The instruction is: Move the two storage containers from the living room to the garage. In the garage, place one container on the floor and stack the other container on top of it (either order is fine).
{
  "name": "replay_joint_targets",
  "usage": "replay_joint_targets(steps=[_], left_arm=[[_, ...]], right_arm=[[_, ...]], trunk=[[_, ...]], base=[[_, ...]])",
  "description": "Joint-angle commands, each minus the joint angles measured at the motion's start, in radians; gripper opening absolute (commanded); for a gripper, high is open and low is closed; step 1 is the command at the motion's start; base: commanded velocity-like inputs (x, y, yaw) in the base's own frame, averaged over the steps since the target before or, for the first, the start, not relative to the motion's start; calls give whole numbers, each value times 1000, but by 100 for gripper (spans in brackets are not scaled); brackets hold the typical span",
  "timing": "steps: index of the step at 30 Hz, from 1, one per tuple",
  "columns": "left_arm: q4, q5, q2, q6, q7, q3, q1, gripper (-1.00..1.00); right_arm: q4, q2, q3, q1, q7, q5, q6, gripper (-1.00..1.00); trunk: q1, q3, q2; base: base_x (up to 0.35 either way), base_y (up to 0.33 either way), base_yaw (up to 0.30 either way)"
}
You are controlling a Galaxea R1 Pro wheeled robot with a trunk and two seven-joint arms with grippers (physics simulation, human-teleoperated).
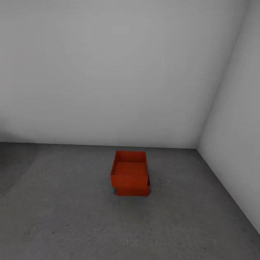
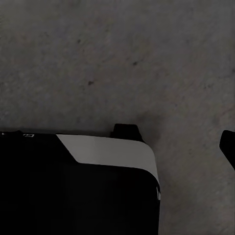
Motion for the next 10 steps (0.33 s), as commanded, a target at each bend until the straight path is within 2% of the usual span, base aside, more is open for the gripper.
replay_joint_targets(steps=[1, 10], left_arm=[[0, 10, 0, 0, 3, -9, 0, 100], [0, 10, 0, 0, 3, -9, 0, 100]], right_arm=[[3, 1, 8, -1, 0, -9, -6, 100], [3, 0, 8, -1, -1, -10, -6, 100]], trunk=[[0, -1, -1], [0, -1, -1]], base=[[0, 0, 0], [0, 0, 0]])
